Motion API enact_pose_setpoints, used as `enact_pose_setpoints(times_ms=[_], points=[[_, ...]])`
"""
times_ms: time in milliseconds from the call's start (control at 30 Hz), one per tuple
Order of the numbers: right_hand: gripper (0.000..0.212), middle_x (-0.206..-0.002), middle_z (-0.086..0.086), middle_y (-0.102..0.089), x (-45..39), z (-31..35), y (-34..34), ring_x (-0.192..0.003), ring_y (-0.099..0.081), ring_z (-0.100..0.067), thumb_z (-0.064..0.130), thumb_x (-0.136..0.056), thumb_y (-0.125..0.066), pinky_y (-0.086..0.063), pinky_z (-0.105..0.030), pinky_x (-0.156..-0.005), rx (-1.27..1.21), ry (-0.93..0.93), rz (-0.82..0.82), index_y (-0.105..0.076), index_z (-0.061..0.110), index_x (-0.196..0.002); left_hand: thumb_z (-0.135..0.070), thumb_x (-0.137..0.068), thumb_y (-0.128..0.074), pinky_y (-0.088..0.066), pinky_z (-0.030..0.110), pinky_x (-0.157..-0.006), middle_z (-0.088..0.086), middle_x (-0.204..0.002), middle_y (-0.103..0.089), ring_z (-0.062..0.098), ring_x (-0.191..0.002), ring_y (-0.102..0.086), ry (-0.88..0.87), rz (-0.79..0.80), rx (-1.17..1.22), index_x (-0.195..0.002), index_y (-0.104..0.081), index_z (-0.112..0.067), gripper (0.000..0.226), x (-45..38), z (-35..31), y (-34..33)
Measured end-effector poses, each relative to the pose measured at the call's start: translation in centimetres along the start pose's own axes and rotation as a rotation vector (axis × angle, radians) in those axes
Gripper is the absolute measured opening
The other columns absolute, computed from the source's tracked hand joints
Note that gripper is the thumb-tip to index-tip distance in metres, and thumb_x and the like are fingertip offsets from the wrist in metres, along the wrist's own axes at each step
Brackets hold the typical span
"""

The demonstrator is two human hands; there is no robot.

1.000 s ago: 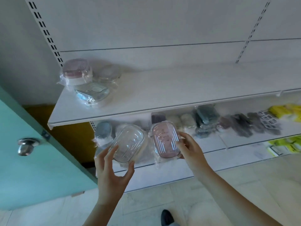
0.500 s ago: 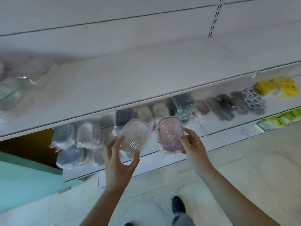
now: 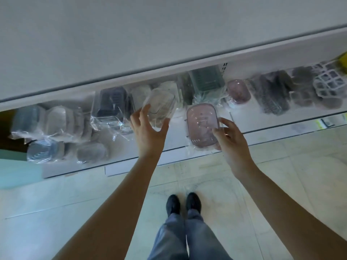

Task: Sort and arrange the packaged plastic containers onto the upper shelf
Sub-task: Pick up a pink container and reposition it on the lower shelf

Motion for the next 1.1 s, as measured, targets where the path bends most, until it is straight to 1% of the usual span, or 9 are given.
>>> enact_pose_setpoints(times_ms=[100, 200, 267, 400, 600, 767, 933, 1033, 1100], points=[[0.034, -0.112, 0.0, -0.071, -0.8, -1.1, 0.9, -0.086, -0.067, -0.004, 0.033, -0.095, -0.065, -0.058, -0.034, -0.087, -0.007, -0.018, -0.041, -0.059, 0.033, -0.128, -0.033, -0.082, -0.08, -0.039, 0.033, -0.1, 0.006, -0.136, -0.042, 0.022, -0.127, -0.041, -0.012, -0.019, 0.0, -0.139, -0.049, -0.02, 0.066, -1.7, 0.1, -2.3], [0.029, -0.11, 0.002, -0.072, -1.0, -2.2, 1.6, -0.09, -0.068, -0.007, 0.034, -0.095, -0.066, -0.057, -0.042, -0.092, -0.011, -0.032, -0.054, -0.06, 0.04, -0.123, -0.035, -0.084, -0.076, -0.041, 0.032, -0.096, 0.007, -0.14, -0.043, 0.021, -0.128, -0.04, -0.074, -0.021, -0.006, -0.141, -0.047, -0.018, 0.066, -3.8, -0.6, -3.9], [0.027, -0.108, 0.004, -0.072, -1.0, -2.8, 1.8, -0.093, -0.069, -0.009, 0.035, -0.094, -0.066, -0.056, -0.048, -0.094, -0.007, -0.031, -0.059, -0.06, 0.043, -0.119, -0.039, -0.084, -0.074, -0.043, 0.034, -0.094, 0.009, -0.141, -0.043, 0.025, -0.128, -0.041, -0.067, -0.018, -0.053, -0.144, -0.044, -0.018, 0.07, -5.2, -0.6, -4.8], [0.033, -0.108, 0.004, -0.072, -0.8, -3.2, 1.9, -0.092, -0.07, -0.006, 0.032, -0.095, -0.065, -0.056, -0.05, -0.093, -0.003, -0.039, -0.066, -0.059, 0.034, -0.128, -0.049, -0.08, -0.075, -0.033, 0.046, -0.109, 0.014, -0.146, -0.036, 0.034, -0.13, -0.037, 0.027, 0.052, -0.257, -0.153, -0.029, -0.018, 0.092, -6.1, 0.6, -6.1], [0.031, -0.107, 0.002, -0.073, -0.5, -1.7, 1.9, -0.092, -0.07, -0.008, 0.029, -0.095, -0.065, -0.057, -0.048, -0.093, -0.032, -0.028, -0.08, -0.06, 0.033, -0.126, -0.057, -0.076, -0.077, -0.032, 0.05, -0.113, 0.016, -0.155, -0.023, 0.036, -0.141, -0.023, 0.027, 0.145, -0.224, -0.157, -0.021, -0.02, 0.105, -5.8, 1.1, -5.7], [0.033, -0.107, 0.005, -0.071, -0.6, -0.3, 2.2, -0.097, -0.068, -0.009, 0.028, -0.095, -0.064, -0.058, -0.044, -0.092, -0.088, -0.038, -0.117, -0.059, 0.033, -0.127, -0.058, -0.083, -0.06, -0.037, 0.046, -0.111, 0.014, -0.15, -0.032, 0.031, -0.138, -0.032, -0.058, 0.089, -0.104, -0.152, -0.032, -0.016, 0.086, -3.2, -0.5, -3.3], [0.026, -0.103, 0.007, -0.07, -0.3, 1.5, 2.8, -0.097, -0.068, -0.008, 0.028, -0.097, -0.062, -0.059, -0.031, -0.086, -0.122, -0.006, -0.116, -0.06, 0.039, -0.12, -0.049, -0.087, -0.049, -0.034, 0.026, -0.105, 0.011, -0.146, -0.039, 0.027, -0.133, -0.038, -0.136, 0.091, -0.052, -0.145, -0.042, -0.01, 0.07, -0.1, -2.7, -1.9], [0.021, -0.101, 0.009, -0.07, 0.0, 1.9, 3.9, -0.097, -0.068, -0.007, 0.028, -0.097, -0.063, -0.058, -0.028, -0.084, -0.166, -0.007, -0.16, -0.059, 0.042, -0.112, -0.04, -0.09, -0.05, -0.042, 0.042, -0.109, 0.009, -0.145, -0.041, 0.026, -0.133, -0.039, -0.193, 0.141, -0.041, -0.144, -0.043, -0.011, 0.062, 1.7, -4.1, -2.1], [0.022, -0.102, 0.01, -0.069, 0.2, 1.7, 4.8, -0.097, -0.068, -0.006, 0.027, -0.097, -0.063, -0.058, -0.025, -0.08, -0.192, -0.022, -0.192, -0.059, 0.038, -0.115, -0.036, -0.09, -0.051, -0.043, 0.046, -0.108, 0.009, -0.144, -0.042, 0.026, -0.133, -0.039, -0.229, 0.189, -0.037, -0.144, -0.042, -0.01, 0.061, 2.9, -4.7, -2.7]])
Point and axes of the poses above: each hand's wrist, its own x-axis away from the middle knuckle, its own y-axis out of the back of the hand, z = x × y, the point moved 10 cm from there along -x, towards the middle knuckle
